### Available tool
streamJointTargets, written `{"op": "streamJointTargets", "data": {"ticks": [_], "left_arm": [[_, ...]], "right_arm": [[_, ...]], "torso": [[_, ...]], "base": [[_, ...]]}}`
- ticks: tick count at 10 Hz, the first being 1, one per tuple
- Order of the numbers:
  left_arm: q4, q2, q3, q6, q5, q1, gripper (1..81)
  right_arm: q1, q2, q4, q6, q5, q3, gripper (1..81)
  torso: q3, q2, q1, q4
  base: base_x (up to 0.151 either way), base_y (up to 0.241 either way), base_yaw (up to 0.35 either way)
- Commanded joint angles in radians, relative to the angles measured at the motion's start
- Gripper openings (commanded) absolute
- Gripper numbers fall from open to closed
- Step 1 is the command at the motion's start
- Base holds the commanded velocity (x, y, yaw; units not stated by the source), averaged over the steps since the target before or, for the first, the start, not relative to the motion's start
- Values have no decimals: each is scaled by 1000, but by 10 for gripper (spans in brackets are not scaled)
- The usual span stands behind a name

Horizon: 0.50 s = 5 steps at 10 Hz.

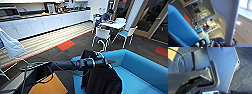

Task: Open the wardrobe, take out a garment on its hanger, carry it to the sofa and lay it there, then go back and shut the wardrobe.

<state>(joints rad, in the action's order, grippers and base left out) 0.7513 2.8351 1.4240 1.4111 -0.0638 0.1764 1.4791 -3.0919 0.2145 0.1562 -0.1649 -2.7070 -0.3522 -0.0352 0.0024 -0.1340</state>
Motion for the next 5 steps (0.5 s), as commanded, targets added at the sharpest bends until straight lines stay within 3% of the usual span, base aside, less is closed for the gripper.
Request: {"op": "streamJointTargets", "data": {"ticks": [1,5], "left_arm": [[55,112,80,-15,24,-160,10],[150,244,200,-17,165,-131,10]], "right_arm": [[-15,-3,5,-1,59,6,811],[-15,-4,5,-1,59,7,811]], "torso": [[3,0,0,0],[-14,1,0,0]], "base": [[0,0,0],[0,0,0]]}}
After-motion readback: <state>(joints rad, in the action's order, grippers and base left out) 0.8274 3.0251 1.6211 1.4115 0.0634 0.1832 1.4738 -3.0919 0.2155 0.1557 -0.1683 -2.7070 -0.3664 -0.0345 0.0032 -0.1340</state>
